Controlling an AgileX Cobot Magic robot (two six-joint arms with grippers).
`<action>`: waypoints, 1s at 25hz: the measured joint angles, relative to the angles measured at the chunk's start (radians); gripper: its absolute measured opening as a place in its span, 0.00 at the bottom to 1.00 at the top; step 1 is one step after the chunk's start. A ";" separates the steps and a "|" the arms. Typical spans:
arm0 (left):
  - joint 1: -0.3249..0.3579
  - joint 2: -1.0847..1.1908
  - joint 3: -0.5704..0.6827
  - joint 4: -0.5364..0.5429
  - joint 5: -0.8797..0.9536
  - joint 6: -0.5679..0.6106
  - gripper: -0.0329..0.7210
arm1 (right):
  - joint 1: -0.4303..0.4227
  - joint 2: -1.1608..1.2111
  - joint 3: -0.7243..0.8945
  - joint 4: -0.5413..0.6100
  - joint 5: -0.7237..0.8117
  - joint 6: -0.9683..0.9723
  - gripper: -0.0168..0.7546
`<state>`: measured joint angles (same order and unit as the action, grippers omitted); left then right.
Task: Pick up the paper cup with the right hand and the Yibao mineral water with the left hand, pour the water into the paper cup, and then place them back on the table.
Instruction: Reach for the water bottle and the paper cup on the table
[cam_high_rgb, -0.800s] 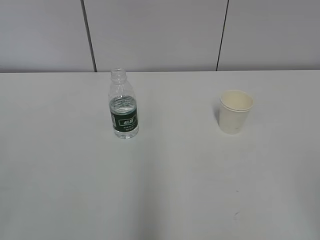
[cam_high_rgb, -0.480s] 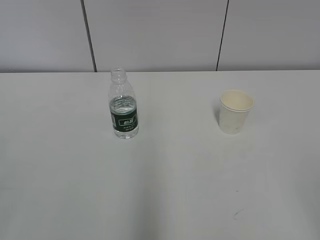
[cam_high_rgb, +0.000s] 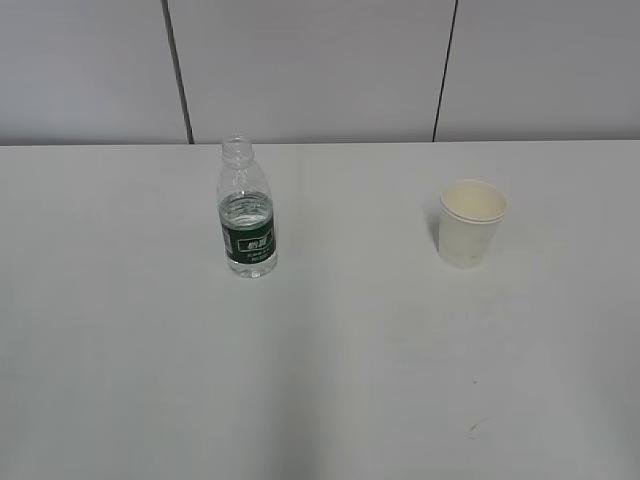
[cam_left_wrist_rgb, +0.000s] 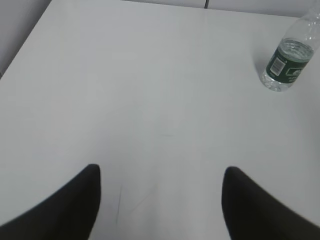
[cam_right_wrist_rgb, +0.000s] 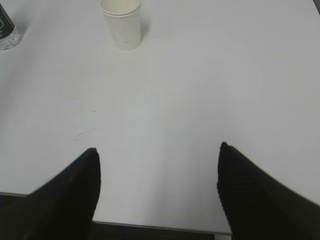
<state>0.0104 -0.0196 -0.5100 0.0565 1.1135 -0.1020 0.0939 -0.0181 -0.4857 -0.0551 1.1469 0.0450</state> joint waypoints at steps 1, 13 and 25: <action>0.000 0.000 0.000 0.000 0.000 0.000 0.66 | 0.000 0.000 0.000 0.000 0.000 0.000 0.76; -0.008 0.000 0.000 0.000 0.000 0.000 0.66 | 0.000 0.000 0.000 0.000 0.000 0.000 0.76; -0.008 0.025 -0.027 -0.001 -0.183 0.000 0.66 | 0.000 0.000 -0.018 -0.028 -0.035 -0.003 0.76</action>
<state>0.0029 0.0053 -0.5370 0.0552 0.9305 -0.1020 0.0939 -0.0181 -0.5036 -0.0831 1.1119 0.0417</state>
